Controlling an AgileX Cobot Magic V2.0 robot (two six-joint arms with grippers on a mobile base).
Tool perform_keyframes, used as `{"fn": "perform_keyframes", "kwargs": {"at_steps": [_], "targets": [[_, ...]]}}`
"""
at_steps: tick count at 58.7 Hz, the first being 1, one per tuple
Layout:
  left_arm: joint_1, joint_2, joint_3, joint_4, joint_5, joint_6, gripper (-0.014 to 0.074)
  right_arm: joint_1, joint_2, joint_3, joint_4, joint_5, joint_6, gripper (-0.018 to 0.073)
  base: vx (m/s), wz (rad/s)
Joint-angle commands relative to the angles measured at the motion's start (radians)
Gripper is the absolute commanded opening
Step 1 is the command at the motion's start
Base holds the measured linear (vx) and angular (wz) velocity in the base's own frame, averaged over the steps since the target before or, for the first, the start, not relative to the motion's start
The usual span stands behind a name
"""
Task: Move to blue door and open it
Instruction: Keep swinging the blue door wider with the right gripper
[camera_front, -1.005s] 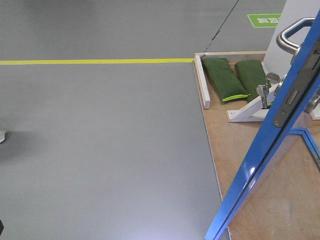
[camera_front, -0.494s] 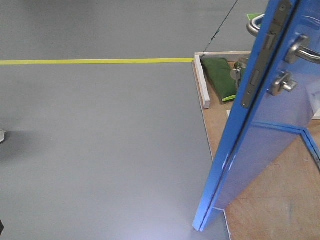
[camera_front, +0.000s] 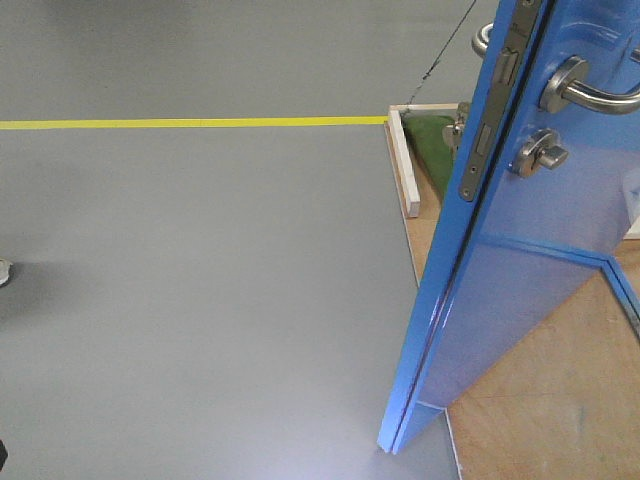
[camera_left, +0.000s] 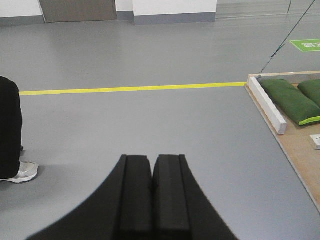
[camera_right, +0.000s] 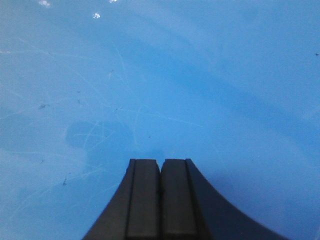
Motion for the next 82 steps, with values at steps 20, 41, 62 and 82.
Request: {"fn": "perform_keyframes", "kwargs": {"at_steps": [20, 41, 62, 82], "targets": [[-0.002, -0.014, -0.021, -0.003, -0.083, -0.007, 0.0073, -0.001, -0.020, -0.030, 0.011, -0.040, -0.011, 0.0008, 0.00, 0.00], [-0.002, -0.014, -0.021, -0.003, -0.083, -0.007, 0.0073, -0.001, -0.020, -0.030, 0.011, -0.040, -0.011, 0.0008, 0.01, 0.03], [-0.002, -0.014, -0.021, -0.003, -0.083, -0.007, 0.0073, -0.001, -0.020, -0.030, 0.011, -0.041, -0.011, 0.0008, 0.05, 0.07], [-0.002, -0.014, -0.021, -0.003, -0.083, -0.007, 0.0073, -0.001, -0.020, -0.030, 0.011, -0.043, -0.011, 0.0008, 0.09, 0.10]]}}
